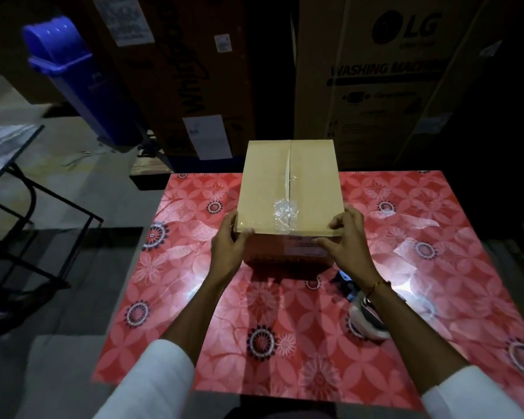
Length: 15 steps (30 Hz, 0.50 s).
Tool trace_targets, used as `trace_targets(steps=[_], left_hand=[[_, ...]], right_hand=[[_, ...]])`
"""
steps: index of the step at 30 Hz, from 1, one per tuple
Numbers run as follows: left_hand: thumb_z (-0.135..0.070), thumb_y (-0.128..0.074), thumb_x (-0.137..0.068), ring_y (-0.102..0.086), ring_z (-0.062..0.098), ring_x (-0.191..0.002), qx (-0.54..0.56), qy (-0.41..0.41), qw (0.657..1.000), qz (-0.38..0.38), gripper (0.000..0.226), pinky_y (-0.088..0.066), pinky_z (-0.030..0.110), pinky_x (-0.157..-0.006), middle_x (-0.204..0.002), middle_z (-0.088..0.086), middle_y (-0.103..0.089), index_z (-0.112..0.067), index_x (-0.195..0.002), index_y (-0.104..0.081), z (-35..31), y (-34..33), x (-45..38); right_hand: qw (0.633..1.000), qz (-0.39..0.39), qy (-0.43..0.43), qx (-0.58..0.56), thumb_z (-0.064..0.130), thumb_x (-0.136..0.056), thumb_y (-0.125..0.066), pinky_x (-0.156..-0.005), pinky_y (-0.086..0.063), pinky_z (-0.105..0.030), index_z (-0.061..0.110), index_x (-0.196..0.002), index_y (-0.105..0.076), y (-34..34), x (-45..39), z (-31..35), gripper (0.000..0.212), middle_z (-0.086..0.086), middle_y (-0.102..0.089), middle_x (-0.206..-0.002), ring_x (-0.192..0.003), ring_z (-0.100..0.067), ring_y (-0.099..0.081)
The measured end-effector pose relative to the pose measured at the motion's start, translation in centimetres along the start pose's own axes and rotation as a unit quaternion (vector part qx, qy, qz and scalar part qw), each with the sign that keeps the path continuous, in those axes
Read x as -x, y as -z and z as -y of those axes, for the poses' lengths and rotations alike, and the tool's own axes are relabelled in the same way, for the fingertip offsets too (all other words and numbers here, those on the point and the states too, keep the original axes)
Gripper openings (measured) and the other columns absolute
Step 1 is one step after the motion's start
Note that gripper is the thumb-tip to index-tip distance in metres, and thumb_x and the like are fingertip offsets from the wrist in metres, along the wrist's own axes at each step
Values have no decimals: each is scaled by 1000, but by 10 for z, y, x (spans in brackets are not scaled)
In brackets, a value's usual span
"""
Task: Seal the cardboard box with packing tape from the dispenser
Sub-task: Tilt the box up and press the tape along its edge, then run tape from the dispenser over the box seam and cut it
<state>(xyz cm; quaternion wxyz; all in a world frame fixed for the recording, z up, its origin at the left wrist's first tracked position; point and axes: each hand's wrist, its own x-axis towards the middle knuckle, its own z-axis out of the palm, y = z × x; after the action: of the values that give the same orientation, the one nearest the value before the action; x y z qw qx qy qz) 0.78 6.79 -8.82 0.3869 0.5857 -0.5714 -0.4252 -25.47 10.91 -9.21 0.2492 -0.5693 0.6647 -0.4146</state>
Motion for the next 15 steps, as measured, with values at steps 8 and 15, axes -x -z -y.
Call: trace_targets(steps=[8, 15], left_hand=[[-20, -64, -94, -52, 21, -128, -79, 9, 996, 29, 57, -45, 45, -109, -146, 5, -50, -20, -147, -44, -11, 0, -14], [-5, -64, -84, -53, 28, -105, -299, -221, 916, -147, 28, -43, 35, -86, -111, 12, -60, -9, -112, -67, -56, -44, 13]], right_hand=[[990, 58, -31, -123, 18, -81, -82, -102, -44, -25, 17, -133, -45, 21, 6, -11, 64, 2, -52, -133, -126, -14, -51], [978, 166, -125, -35, 40, -80, -76, -101, -41, -38, 29, -130, -49, 77, 45, -63, 58, -4, -58, -132, -128, -21, -53]])
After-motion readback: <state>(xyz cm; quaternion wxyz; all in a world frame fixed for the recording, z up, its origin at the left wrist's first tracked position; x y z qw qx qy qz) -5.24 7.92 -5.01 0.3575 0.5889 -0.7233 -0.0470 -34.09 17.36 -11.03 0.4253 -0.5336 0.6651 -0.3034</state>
